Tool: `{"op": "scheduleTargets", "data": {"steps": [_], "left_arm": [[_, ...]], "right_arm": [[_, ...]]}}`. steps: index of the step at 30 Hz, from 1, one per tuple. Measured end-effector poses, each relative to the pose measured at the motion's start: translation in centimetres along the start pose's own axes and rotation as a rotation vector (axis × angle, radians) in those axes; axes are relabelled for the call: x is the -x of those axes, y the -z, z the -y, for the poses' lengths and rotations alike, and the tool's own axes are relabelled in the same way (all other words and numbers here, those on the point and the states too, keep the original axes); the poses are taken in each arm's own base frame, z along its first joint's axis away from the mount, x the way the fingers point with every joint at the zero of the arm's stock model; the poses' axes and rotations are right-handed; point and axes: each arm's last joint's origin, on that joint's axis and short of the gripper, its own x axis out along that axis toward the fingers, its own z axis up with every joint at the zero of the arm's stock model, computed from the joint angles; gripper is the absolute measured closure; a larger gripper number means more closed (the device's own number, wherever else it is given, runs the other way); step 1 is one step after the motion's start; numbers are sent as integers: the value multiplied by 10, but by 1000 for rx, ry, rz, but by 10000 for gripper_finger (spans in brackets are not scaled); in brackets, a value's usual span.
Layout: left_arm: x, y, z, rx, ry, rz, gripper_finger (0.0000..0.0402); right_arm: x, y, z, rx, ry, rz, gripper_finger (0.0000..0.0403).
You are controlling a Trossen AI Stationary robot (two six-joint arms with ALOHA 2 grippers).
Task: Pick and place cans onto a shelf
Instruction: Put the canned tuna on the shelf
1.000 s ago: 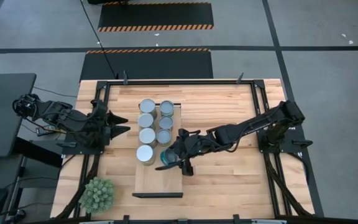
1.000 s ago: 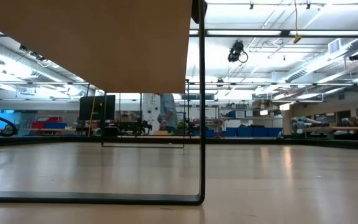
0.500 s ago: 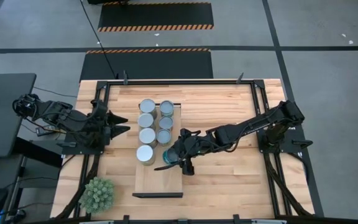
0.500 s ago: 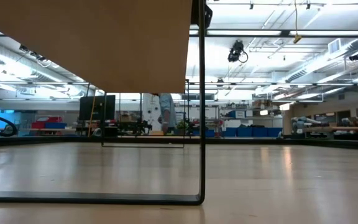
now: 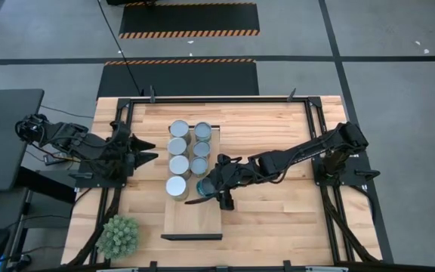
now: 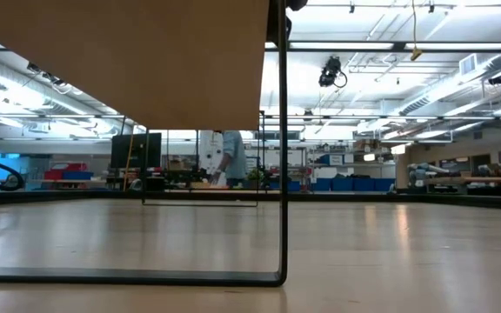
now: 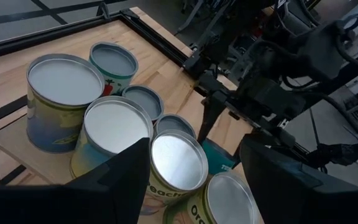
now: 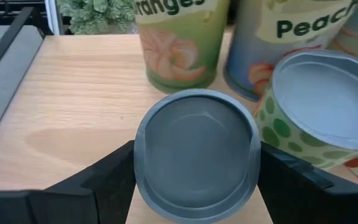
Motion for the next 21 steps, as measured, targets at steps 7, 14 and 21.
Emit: {"op": "scheduleTargets", "data": {"steps": [7, 14, 21], "left_arm": [[0, 0, 0, -1, 0, 0, 147], [0, 0, 0, -1, 0, 0, 147], [0, 0, 0, 12, 0, 0, 147]], "right_arm": [[0, -1, -1, 0, -11, 6, 111], [0, -4, -3, -20, -32, 36, 111], [0, -1, -3, -17, -30, 11, 111]]}}
